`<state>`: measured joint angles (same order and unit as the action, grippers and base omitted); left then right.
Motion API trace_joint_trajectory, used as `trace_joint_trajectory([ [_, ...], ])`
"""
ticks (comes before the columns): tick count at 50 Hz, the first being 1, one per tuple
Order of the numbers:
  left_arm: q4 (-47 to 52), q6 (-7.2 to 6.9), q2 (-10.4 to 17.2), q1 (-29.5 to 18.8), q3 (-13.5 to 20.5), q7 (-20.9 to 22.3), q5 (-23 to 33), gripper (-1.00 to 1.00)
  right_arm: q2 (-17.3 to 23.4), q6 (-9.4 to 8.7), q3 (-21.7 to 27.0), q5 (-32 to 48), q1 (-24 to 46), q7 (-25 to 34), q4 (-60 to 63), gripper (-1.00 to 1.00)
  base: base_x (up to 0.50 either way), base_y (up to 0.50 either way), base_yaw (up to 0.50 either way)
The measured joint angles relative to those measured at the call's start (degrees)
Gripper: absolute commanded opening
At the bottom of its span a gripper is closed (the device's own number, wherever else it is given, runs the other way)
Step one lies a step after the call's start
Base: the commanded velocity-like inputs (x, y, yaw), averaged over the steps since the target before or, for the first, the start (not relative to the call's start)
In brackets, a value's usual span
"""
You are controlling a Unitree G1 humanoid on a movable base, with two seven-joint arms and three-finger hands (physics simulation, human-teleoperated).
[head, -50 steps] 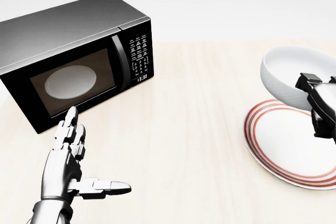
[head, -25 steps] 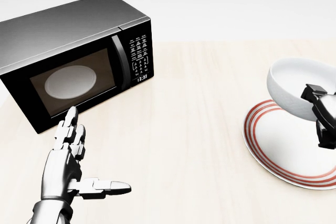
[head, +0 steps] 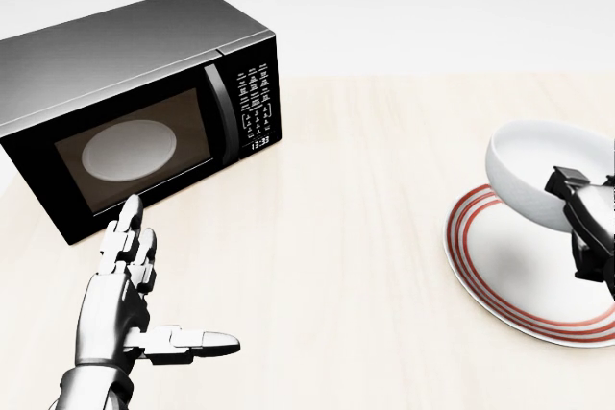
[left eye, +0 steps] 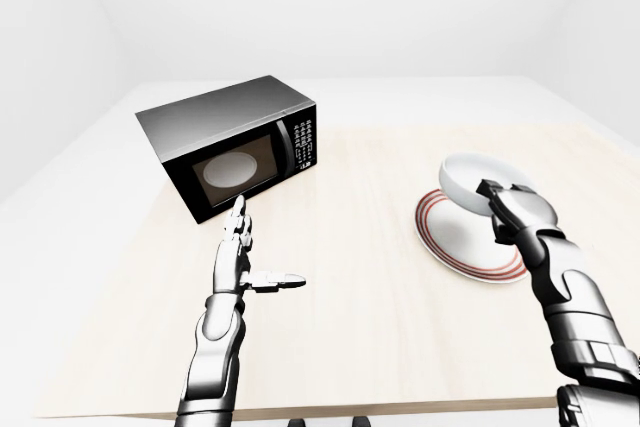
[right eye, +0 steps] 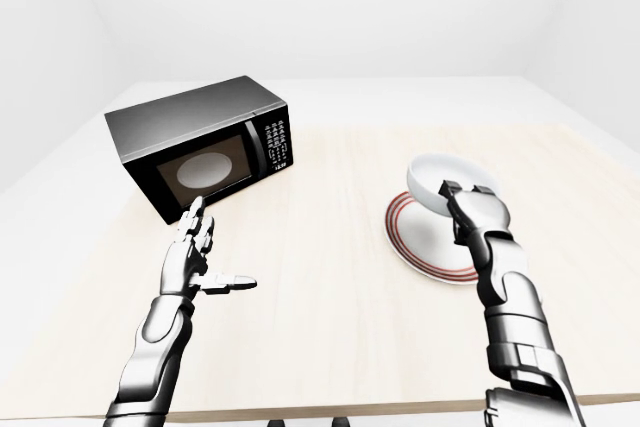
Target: Pick up the white bowl and put it on the plate.
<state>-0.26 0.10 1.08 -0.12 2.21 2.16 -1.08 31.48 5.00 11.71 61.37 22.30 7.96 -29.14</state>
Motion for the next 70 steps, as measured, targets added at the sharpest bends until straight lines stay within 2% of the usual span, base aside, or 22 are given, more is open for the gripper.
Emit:
trace_joint_trajectory([
  [34, 0.0, 0.0, 0.0, 0.0, 0.0, 0.0, 0.0, 1.0, 0.8, 0.0, -2.7, -0.4, 2.8, -5.7, -10.7, -1.0, 0.0, 0.0, 0.0],
  [70, 0.0, 0.0, 0.0, 0.0, 0.0, 0.0, 0.0, 1.0, 0.9, 0.0, -4.1, -0.6, 3.2, -8.2, -15.1, -1.0, 0.0, 0.0, 0.0],
])
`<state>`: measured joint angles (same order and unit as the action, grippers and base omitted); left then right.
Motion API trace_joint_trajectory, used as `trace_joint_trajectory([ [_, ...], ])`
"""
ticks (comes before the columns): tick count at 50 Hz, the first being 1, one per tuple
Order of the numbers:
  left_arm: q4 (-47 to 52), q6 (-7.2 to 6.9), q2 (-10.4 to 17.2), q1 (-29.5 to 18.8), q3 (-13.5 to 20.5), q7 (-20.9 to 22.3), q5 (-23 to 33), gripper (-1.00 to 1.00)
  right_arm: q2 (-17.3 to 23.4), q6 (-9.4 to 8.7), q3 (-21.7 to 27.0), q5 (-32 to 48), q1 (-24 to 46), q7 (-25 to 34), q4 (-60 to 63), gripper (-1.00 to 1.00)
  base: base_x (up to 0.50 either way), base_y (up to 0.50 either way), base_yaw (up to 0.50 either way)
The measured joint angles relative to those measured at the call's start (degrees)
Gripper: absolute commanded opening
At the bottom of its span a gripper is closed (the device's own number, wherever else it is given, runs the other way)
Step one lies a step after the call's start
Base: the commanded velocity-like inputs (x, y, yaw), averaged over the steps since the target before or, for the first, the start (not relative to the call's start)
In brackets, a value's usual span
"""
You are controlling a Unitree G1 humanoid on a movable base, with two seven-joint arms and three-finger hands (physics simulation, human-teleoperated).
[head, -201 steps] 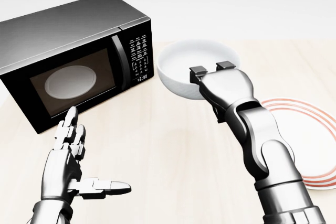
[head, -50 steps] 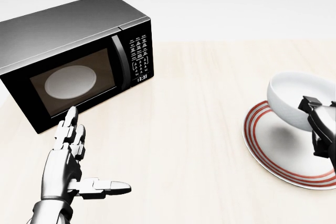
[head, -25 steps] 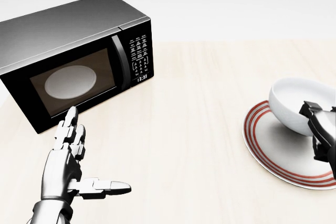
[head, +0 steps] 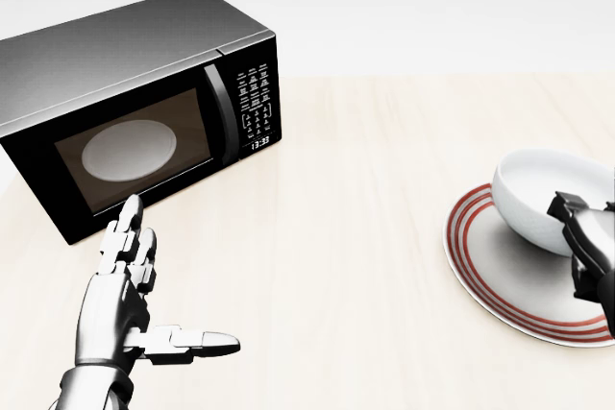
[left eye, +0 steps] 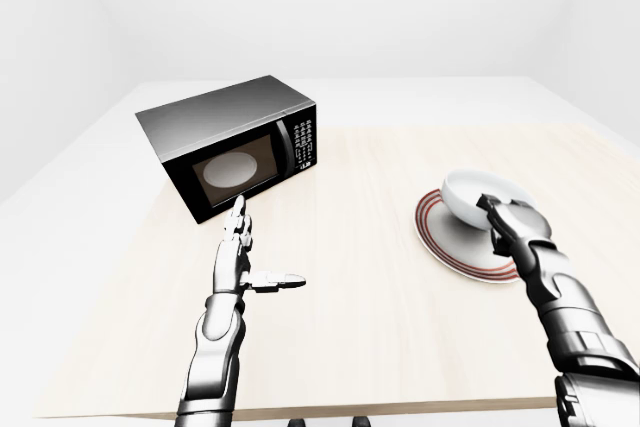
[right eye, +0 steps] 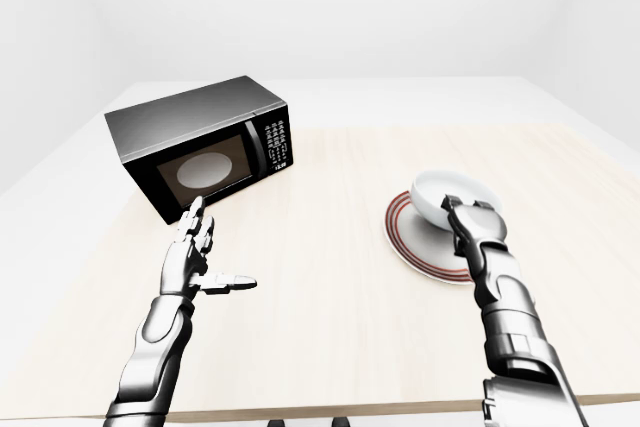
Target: Pick up the white bowl and put it on the plate.
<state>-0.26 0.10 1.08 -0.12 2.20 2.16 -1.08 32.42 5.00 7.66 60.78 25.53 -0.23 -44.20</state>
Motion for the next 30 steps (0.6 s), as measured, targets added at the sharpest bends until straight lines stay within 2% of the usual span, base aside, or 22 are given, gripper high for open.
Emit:
trace_joint_trajectory([
  [10, 0.0, 0.0, 0.0, 0.0, 0.0, 0.0, 0.0, 1.0, 0.0, 0.0, -0.1, 0.1, 0.0, 0.0, -0.4, -1.0, 0.0, 0.0, 0.0],
  [11, 0.0, 0.0, 0.0, 0.0, 0.0, 0.0, 0.0, 1.0, 0.0, 0.0, -0.2, 0.1, 0.0, 0.0, -0.4, -0.8, 0.0, 0.0, 0.0],
  [12, 0.0, 0.0, 0.0, 0.0, 0.0, 0.0, 0.0, 1.0, 0.0, 0.0, -0.1, 0.1, 0.0, 0.0, -0.3, -0.41, 0.0, 0.0, 0.0],
  [13, 0.0, 0.0, 0.0, 0.0, 0.0, 0.0, 0.0, 1.0, 0.0, 0.0, 0.0, 0.1, 0.0, -0.1, -0.2, -0.18, 0.0, 0.0, 0.0],
  [14, 0.0, 0.0, 0.0, 0.0, 0.0, 0.0, 0.0, 1.0, 0.1, 0.0, 0.0, 0.0, 0.0, -0.2, -0.2, 0.39, 0.0, 0.0, 0.0],
  [15, 0.0, 0.0, 0.0, 0.0, 0.0, 0.0, 0.0, 1.0, 0.1, 0.0, 0.1, 0.0, 0.0, -0.2, -0.2, 0.58, 0.0, 0.0, 0.0],
  [17, 0.0, 0.0, 0.0, 0.0, 0.0, 0.0, 0.0, 1.0, 0.1, 0.0, 0.1, -0.1, 0.1, -0.3, -0.2, 0.73, 0.0, 0.0, 0.0],
  [19, 0.0, 0.0, 0.0, 0.0, 0.0, 0.0, 0.0, 1.0, 0.1, 0.0, 0.2, -0.1, 0.1, -0.4, -0.2, 0.98, 0.0, 0.0, 0.0],
  [30, 0.0, 0.0, 0.0, 0.0, 0.0, 0.0, 0.0, 1.0, 0.2, 0.0, 0.7, -0.4, -0.1, 0.1, 1.2, 1.0, 0.0, 0.0, 0.0],
])
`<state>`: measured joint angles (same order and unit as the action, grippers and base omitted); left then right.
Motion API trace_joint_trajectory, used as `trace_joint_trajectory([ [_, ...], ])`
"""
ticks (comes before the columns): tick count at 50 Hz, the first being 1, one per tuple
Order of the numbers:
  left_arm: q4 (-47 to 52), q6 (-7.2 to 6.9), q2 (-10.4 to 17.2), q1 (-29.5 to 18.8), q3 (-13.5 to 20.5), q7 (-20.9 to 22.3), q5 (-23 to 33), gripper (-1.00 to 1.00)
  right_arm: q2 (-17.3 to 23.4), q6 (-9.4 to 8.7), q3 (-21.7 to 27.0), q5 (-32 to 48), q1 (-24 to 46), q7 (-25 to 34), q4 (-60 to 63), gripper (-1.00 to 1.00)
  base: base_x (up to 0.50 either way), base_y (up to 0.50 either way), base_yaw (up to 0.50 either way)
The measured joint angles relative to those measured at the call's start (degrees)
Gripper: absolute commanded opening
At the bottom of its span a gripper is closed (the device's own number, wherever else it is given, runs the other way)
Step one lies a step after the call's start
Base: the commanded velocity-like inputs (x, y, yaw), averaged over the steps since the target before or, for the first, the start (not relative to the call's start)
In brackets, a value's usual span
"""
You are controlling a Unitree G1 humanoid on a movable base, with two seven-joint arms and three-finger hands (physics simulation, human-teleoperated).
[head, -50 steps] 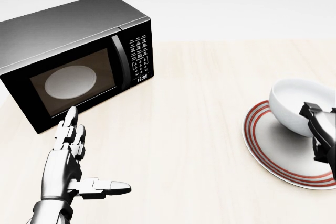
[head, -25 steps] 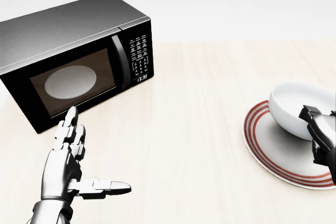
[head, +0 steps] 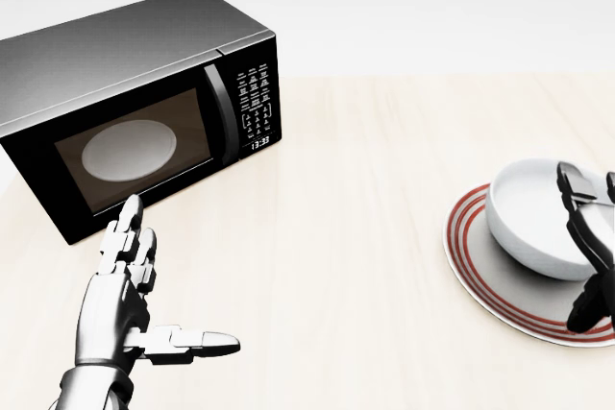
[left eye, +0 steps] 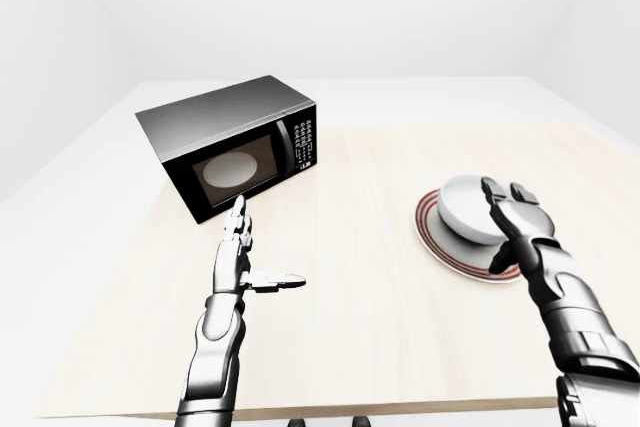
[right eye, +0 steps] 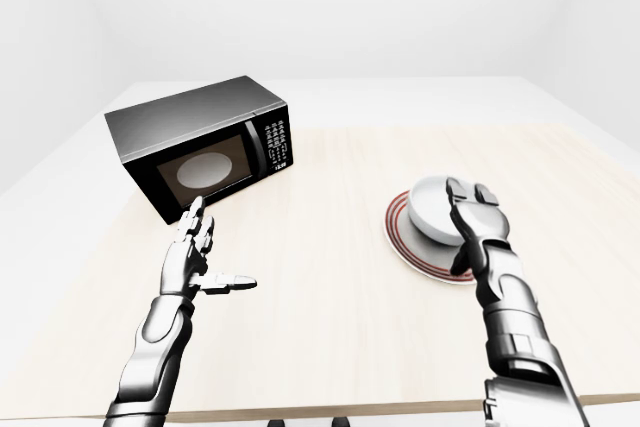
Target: Pick up the white bowl and put it on the plate.
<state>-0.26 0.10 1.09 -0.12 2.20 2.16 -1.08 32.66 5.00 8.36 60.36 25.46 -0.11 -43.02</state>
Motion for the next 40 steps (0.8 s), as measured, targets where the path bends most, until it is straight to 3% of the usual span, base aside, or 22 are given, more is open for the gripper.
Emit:
trace_joint_trajectory([
  [6, 0.0, 0.0, 0.0, 0.0, 0.0, 0.0, 0.0, 1.0, -0.1, 0.0, 1.2, -0.6, -0.8, 3.2, 5.2, 1.0, 0.0, 0.0, 0.0],
  [12, 0.0, 0.0, 0.0, 0.0, 0.0, 0.0, 0.0, 1.0, 0.2, -0.34, 3.8, -1.9, -0.8, 9.9, 15.2, 1.0, 0.0, 0.0, 0.0],
  [21, 0.0, 0.0, 0.0, 0.0, 0.0, 0.0, 0.0, 1.0, 3.2, -3.72, 8.1, -5.7, 2.8, 22.1, 30.6, 1.0, 0.0, 0.0, 0.0],
  [31, 0.0, 0.0, 0.0, 0.0, 0.0, 0.0, 0.0, 1.0, 10.1, -9.78, 11.1, -12.0, 11.1, 31.7, 41.0, 1.0, 0.0, 0.0, 0.0],
  [40, 0.0, 0.0, 0.0, 0.0, 0.0, 0.0, 0.0, 1.0, 16.3, -10.0, 11.9, -18.0, 19.1, 35.9, 47.7, 1.0, 0.0, 0.0, 0.0],
])
